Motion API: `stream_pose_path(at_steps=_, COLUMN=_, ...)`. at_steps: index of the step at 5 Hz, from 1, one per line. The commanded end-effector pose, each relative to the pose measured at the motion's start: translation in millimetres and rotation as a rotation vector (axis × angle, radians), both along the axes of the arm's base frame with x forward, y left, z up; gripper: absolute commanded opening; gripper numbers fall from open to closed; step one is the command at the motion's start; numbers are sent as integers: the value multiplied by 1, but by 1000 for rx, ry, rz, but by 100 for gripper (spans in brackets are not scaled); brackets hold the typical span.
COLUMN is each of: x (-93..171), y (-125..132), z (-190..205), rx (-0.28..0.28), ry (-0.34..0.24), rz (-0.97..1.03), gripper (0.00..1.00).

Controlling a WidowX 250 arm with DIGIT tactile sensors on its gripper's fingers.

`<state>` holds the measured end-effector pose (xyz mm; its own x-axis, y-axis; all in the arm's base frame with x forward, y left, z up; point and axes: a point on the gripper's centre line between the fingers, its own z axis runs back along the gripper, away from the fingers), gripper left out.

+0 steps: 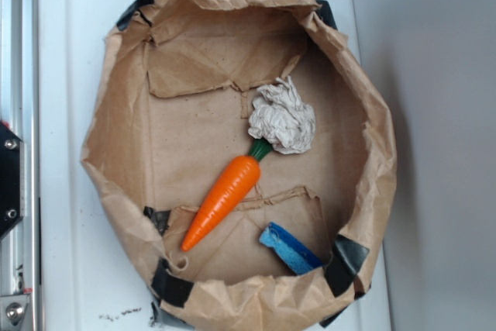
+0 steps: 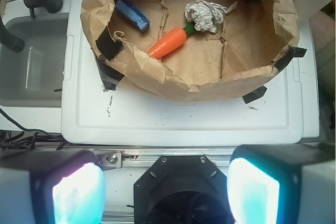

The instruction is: Grab the carrot.

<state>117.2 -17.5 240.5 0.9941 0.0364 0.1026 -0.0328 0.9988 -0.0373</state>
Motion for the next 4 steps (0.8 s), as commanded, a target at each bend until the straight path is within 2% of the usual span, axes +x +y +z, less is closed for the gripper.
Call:
stream_pose_path(at_steps=1, x=0, y=0, z=0, rx=0, ry=0, rz=0, gripper=100)
stream_pose_path(at_steps=3, x=53, y=-6, z=-1, rx=-10, ry=-38, rz=56, gripper=100)
stream_pose_path(at_steps=4, x=68, y=-7, z=-3, rx=0, ry=-61, rz=77, gripper=100)
